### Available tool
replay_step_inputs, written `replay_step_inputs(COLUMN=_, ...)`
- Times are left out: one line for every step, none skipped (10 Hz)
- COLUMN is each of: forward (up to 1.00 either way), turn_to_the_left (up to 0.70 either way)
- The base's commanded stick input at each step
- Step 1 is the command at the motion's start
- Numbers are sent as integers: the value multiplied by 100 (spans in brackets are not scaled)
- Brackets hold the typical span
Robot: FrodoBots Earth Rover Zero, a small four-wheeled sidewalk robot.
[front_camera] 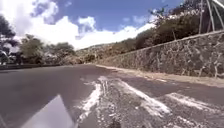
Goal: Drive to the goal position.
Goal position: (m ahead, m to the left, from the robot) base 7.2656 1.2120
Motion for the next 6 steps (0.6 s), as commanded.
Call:
replay_step_inputs(forward=45, turn_to_the_left=0)
replay_step_inputs(forward=45, turn_to_the_left=0)
replay_step_inputs(forward=45, turn_to_the_left=0)
replay_step_inputs(forward=45, turn_to_the_left=0)
replay_step_inputs(forward=45, turn_to_the_left=0)
replay_step_inputs(forward=45, turn_to_the_left=0)
